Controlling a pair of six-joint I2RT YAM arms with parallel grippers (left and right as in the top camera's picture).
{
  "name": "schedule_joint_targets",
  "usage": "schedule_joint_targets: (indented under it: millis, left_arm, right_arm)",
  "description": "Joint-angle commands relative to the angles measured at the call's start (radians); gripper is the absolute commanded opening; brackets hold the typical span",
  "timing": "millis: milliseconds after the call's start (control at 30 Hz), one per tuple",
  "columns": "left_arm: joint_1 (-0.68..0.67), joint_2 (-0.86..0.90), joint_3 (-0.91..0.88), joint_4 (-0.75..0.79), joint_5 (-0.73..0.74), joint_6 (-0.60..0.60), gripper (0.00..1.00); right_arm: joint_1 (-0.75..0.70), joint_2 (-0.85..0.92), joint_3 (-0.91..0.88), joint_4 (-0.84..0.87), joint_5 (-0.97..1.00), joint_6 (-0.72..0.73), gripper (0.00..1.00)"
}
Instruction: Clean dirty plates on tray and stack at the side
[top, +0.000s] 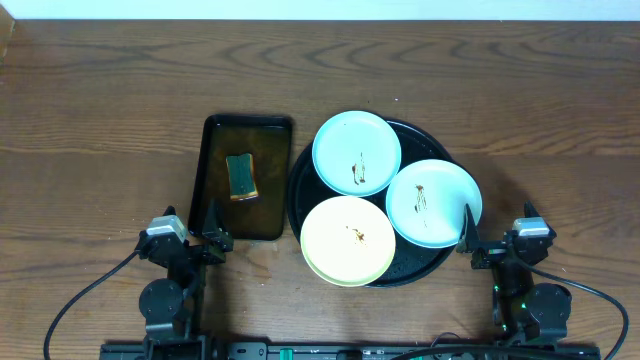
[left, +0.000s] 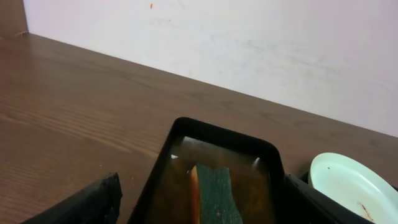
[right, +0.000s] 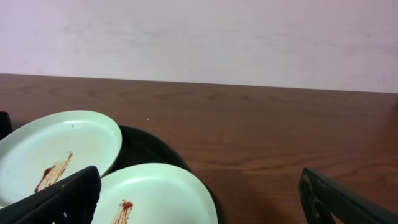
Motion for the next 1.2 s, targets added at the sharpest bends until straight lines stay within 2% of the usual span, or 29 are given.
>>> schedule_joint_targets:
  millis: [0, 633, 900, 1167]
  left_arm:
    - [0.003, -0.002, -0.013, -0.037, 0.021, 0.018, 0.81]
    - [0.003, -0.002, -0.013, -0.037, 0.021, 0.018, 0.81]
    - [0.003, -0.002, -0.013, -0.037, 0.021, 0.018, 0.81]
    - [0.003, -0.002, -0.013, -0.037, 0.021, 0.018, 0.81]
  right_arm:
    - [0.012, -0.002, -0.001, -0.004, 0.01, -0.001, 0.99]
    - [0.012, 0.005, -0.001, 0.0, 0.027, -0.005, 0.99]
    - [0.011, 0.005, 0.001, 0.281, 0.079, -0.023, 0.99]
    - [0.011, 0.068, 0.109, 0.263, 0.08, -0.072, 0.99]
